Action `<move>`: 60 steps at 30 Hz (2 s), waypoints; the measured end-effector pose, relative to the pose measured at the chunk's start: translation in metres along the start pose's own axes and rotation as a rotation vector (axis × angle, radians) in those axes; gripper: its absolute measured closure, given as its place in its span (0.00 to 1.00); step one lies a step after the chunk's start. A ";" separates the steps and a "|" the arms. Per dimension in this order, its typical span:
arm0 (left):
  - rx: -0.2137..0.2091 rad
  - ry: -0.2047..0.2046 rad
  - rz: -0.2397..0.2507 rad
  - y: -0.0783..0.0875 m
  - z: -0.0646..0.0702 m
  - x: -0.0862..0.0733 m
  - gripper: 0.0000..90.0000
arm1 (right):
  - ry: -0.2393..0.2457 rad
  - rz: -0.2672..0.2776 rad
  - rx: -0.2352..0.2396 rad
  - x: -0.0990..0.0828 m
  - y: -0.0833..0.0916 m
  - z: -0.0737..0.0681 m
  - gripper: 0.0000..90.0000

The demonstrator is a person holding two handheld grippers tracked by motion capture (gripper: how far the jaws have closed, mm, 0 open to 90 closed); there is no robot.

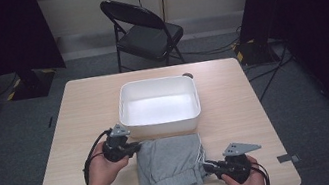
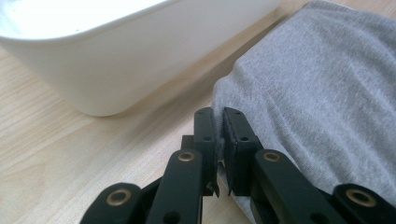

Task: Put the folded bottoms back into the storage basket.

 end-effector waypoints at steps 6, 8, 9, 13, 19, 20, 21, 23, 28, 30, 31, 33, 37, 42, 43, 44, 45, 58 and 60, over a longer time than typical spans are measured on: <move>0.004 -0.016 0.004 0.006 0.001 0.006 0.94 | 0.005 0.020 -0.002 0.005 0.005 -0.002 0.91; 0.001 -0.015 0.004 0.008 0.003 0.007 0.94 | 0.004 0.029 0.000 0.007 0.007 -0.002 0.91; 0.003 -0.018 0.008 0.010 0.003 0.009 0.94 | 0.006 0.033 0.005 0.008 0.008 -0.002 0.91; 0.007 -0.026 0.008 0.015 0.003 0.013 0.94 | -0.002 0.048 0.018 0.011 0.012 -0.003 0.91; 0.007 -0.024 0.004 0.021 0.003 0.017 0.94 | 0.000 0.056 0.023 0.014 0.015 -0.006 0.91; 0.013 -0.031 0.005 0.022 0.003 0.018 0.94 | -0.001 0.054 0.024 0.015 0.015 -0.006 0.91; 0.009 -0.027 0.006 0.023 0.003 0.019 0.94 | 0.001 0.055 0.026 0.016 0.016 -0.007 0.91; 0.009 -0.028 0.006 0.027 0.003 0.021 0.94 | 0.000 0.061 0.031 0.017 0.017 -0.008 0.91; 0.011 -0.037 0.005 0.034 0.005 0.027 0.95 | -0.005 0.067 0.046 0.020 0.020 -0.011 0.91; 0.009 -0.040 0.005 0.036 0.006 0.029 0.94 | -0.006 0.070 0.052 0.021 0.022 -0.012 0.91; 0.008 -0.042 0.007 0.038 0.006 0.030 0.95 | -0.001 0.075 0.055 0.022 0.022 -0.013 0.91; 0.003 -0.040 0.005 0.040 0.006 0.032 0.95 | -0.008 0.078 0.060 0.024 0.024 -0.013 0.91; 0.008 -0.045 0.002 0.045 0.006 0.037 0.95 | -0.011 0.079 0.064 0.026 0.026 -0.013 0.92; 0.007 -0.058 0.001 0.052 0.009 0.045 0.94 | -0.008 0.083 0.066 0.032 0.032 -0.015 0.91; 0.006 -0.061 -0.008 0.054 0.009 0.047 0.94 | -0.010 0.084 0.069 0.033 0.033 -0.015 0.92; 0.007 -0.057 -0.007 0.054 0.010 0.048 0.95 | -0.010 0.088 0.075 0.035 0.035 -0.015 0.92; 0.006 -0.056 -0.006 0.056 0.010 0.049 0.94 | -0.011 0.089 0.074 0.035 0.036 -0.015 0.92; 0.004 -0.062 -0.004 0.074 0.010 0.066 0.95 | -0.002 0.097 0.087 0.054 0.049 -0.022 0.92; 0.005 -0.060 0.001 0.078 0.009 0.070 0.95 | 0.007 0.097 0.089 0.059 0.050 -0.024 0.92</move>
Point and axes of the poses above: each handheld gripper's, and its own axes: y roughly backward along the jaws, x roughly out of its top, z roughly to its right, the point moved 6 cm from there along -y, roughly forward along the jaws, and after that the axes turned 4 degrees about -z, right-handed, at the moved point
